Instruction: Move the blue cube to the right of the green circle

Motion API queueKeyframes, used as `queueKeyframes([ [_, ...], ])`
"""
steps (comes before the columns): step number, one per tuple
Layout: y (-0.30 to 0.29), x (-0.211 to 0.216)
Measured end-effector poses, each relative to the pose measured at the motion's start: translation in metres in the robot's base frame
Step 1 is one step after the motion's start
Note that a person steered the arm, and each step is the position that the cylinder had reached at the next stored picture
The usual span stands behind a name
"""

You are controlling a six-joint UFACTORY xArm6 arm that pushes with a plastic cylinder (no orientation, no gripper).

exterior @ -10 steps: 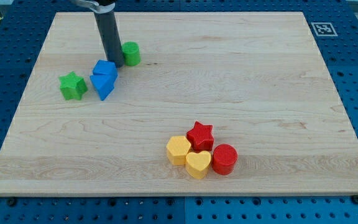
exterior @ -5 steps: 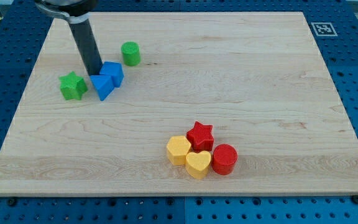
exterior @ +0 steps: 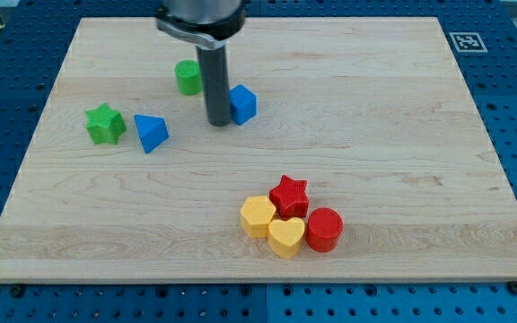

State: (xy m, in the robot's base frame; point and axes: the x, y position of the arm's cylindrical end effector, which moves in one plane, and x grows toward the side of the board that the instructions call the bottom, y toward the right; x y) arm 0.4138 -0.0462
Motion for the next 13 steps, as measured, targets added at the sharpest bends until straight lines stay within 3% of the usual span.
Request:
queueKeyframes([
  [4, 0.065, -0.008],
  [10, 0.071, -0.022],
  [13, 0.048, -0.027],
])
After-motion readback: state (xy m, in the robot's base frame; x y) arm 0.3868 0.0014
